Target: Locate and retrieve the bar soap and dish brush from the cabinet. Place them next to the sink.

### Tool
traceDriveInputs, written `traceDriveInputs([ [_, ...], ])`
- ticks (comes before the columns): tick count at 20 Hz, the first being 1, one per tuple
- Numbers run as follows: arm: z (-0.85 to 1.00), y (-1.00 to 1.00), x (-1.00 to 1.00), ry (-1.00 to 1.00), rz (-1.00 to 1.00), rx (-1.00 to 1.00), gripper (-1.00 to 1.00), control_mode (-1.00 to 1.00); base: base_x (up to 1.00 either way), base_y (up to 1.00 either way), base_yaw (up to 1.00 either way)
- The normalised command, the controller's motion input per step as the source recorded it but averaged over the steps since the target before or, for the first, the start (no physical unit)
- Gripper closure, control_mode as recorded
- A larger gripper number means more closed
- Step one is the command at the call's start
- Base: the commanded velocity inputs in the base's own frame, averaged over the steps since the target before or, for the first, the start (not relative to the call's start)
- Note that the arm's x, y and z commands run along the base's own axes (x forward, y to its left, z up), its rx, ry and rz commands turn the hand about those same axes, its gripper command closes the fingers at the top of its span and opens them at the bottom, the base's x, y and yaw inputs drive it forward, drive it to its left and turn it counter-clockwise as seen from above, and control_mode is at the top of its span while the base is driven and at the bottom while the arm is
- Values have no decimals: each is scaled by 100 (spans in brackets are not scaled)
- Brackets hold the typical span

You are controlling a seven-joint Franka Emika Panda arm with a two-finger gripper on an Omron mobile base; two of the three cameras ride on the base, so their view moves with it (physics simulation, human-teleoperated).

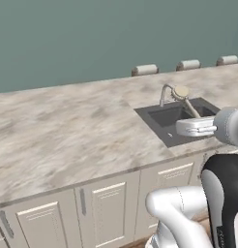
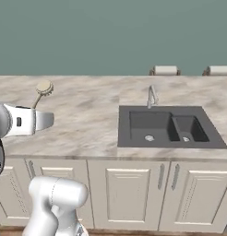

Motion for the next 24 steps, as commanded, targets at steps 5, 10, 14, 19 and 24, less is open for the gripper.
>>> traceDriveInputs([
  [5, 0, 0, 0, 0, 0, 0, 100, 100, 47, -52, 23],
  [10, 0, 0, 0, 0, 0, 0, 100, 100, 24, -58, 7],
  [14, 0, 0, 0, 0, 0, 0, 100, 100, 37, -54, 6],
  [19, 0, 0, 0, 0, 0, 0, 100, 100, 0, 3, 7],
  [24, 0, 0, 0, 0, 0, 0, 100, 100, -3, 30, -6],
])
